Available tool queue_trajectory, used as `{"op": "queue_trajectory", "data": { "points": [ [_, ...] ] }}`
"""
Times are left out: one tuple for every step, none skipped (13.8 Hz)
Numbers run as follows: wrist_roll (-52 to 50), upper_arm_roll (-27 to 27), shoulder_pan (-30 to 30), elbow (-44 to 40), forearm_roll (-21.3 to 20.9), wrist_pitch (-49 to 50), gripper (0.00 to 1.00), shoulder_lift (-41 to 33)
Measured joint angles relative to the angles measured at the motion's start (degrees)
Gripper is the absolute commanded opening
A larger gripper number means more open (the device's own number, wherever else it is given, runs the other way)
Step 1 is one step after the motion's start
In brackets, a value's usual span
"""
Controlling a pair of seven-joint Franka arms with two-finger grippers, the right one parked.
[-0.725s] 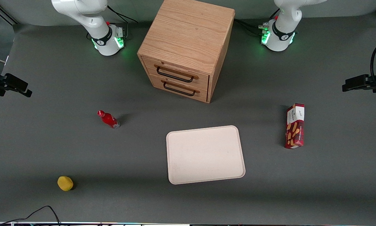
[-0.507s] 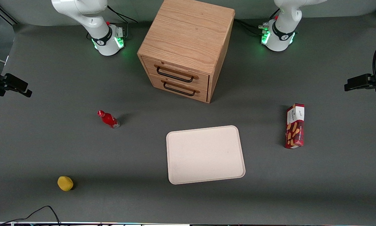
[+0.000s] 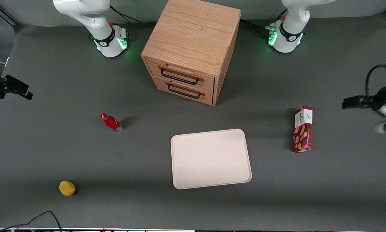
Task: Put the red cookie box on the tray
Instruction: 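Move the open left gripper down over the red shortbread box, then close the left gripper around the red shortbread box and lift it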
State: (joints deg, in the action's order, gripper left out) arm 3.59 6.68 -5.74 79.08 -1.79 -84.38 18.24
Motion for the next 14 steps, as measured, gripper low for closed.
{"op": "queue_trajectory", "data": {
  "points": [
    [0.3, 0.1, 0.1, 4.7, 0.0, -5.2, 1.0, 0.6],
    [0.6, 0.2, 0.1, 9.7, -0.1, -10.5, 1.0, 1.1],
    [0.8, 0.4, 0.1, 14.5, -0.1, -16.1, 1.0, 1.3],
    [1.0, 0.5, 0.2, 19.1, -0.1, -21.5, 1.0, 1.4],
    [1.1, 0.7, 0.2, 23.3, -0.1, -26.9, 1.0, 1.4],
    [1.1, 0.8, 0.2, 27.2, -0.1, -32.4, 1.0, 1.4],
    [1.2, 1.0, 0.2, 31.1, -0.2, -37.9, 1.0, 1.5],
    [1.2, 1.0, 0.2, 34.7, -0.2, -43.3, 0.91, 1.6],
    [1.2, 1.0, 0.2, 37.7, -0.3, -48.0, 0.22, 1.9],
    [1.2, 1.0, 0.2, 40.1, -0.3, -51.6, 0.0, 2.5],
    [1.2, 0.9, 0.2, 41.3, -0.3, -53.6, 0.0, 3.2],
    [1.3, 0.7, 0.1, 41.6, -0.3, -54.2, 0.0, 3.6],
    [1.3, 0.5, 0.0, 41.6, -0.3, -54.2, 0.0, 3.6],
    [1.4, 0.4, -0.1, 41.5, -0.3, -54.2, 0.0, 3.5]
  ]
}}
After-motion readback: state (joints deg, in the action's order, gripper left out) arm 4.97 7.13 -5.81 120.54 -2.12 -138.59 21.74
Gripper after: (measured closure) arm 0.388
